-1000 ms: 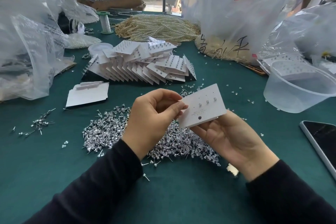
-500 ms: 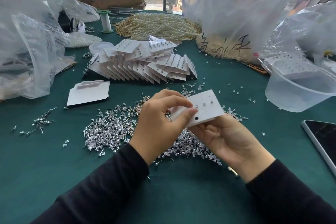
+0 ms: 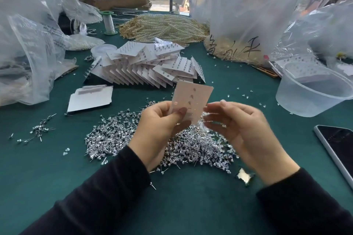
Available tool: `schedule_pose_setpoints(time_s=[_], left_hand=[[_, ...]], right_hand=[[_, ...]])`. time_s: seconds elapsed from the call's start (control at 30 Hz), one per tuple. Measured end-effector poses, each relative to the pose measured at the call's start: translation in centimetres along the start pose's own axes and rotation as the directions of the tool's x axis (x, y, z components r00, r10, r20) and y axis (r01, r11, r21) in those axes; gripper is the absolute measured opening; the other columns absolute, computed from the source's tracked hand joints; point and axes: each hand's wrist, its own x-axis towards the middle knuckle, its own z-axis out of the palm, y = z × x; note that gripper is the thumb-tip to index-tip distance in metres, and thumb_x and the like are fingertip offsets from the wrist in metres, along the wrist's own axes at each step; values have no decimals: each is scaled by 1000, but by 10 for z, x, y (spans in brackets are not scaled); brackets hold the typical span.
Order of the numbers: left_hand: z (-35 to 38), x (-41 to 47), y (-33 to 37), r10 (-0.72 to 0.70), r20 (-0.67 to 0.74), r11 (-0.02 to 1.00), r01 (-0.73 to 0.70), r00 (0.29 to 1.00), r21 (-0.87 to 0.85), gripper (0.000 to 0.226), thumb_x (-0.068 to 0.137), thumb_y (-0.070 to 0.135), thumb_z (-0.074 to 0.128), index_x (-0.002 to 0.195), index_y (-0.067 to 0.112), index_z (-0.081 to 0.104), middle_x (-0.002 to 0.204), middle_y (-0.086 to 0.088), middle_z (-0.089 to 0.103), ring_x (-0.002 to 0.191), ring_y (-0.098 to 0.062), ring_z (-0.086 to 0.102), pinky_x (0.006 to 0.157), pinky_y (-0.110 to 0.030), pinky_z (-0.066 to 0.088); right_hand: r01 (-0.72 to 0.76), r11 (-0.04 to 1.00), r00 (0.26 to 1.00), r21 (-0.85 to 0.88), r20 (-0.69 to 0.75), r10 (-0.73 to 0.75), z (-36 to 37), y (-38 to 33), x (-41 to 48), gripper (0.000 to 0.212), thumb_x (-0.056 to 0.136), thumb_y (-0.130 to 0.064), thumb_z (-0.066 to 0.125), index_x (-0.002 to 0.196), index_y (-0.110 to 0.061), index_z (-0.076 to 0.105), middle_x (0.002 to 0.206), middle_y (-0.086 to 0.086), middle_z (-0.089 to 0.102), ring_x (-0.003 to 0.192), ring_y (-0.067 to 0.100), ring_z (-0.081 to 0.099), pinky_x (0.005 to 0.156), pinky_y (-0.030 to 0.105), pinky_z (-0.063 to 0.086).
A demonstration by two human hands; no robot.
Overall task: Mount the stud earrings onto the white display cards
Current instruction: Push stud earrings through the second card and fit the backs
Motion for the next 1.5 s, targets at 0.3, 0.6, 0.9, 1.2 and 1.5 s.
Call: schedule_pose_setpoints(time_s=[0.3, 0.6, 0.9, 1.2, 1.5], left_hand=[[-5, 4, 6, -167, -41, 945, 148, 985, -290, 30, 62, 7, 66, 89, -3, 60, 77, -11, 72, 67, -17, 68, 64, -28, 58], [0, -1, 10, -234, -92, 948, 206, 968, -242, 44, 58, 6, 66, 99, -8, 58, 99, -17, 65, 63, -21, 70, 49, -27, 56], [2, -4, 6, -126, -141, 982, 103, 982, -160, 31, 57, 15, 69, 86, 4, 66, 72, -3, 72, 60, -13, 67, 40, -18, 48], [6, -8, 5, -83, -141, 994, 71, 987, -87, 10, 68, 11, 70, 77, 8, 67, 66, 1, 72, 59, -12, 66, 40, -17, 47], [11, -8, -1, 8, -155, 1000, -9, 988, -10, 8, 77, 2, 65, 75, 9, 65, 62, 4, 71, 58, -6, 65, 52, -14, 50]], right_hand=[[-31, 350, 926, -936, -159, -343, -58, -2, 34, 16, 83, -8, 60, 93, -14, 72, 77, 0, 66, 66, 8, 57, 65, 12, 40], [-56, 158, 959, -986, -97, -268, -53, 3, 40, 7, 80, -14, 64, 75, -13, 68, 79, 1, 56, 73, 14, 49, 64, 19, 29], [56, 406, 898, -912, -132, -420, -53, -6, 36, 10, 84, -13, 58, 75, -14, 57, 74, 2, 65, 67, 18, 59, 61, 23, 45], [119, 604, 904, -788, -165, -394, -45, -11, 27, 21, 77, -3, 67, 68, -22, 63, 65, -6, 63, 51, -3, 53, 51, 8, 43], [121, 411, 880, -904, -94, -465, -20, -1, 15, 10, 77, -11, 70, 70, -18, 66, 63, -9, 63, 56, 5, 55, 58, 19, 41]])
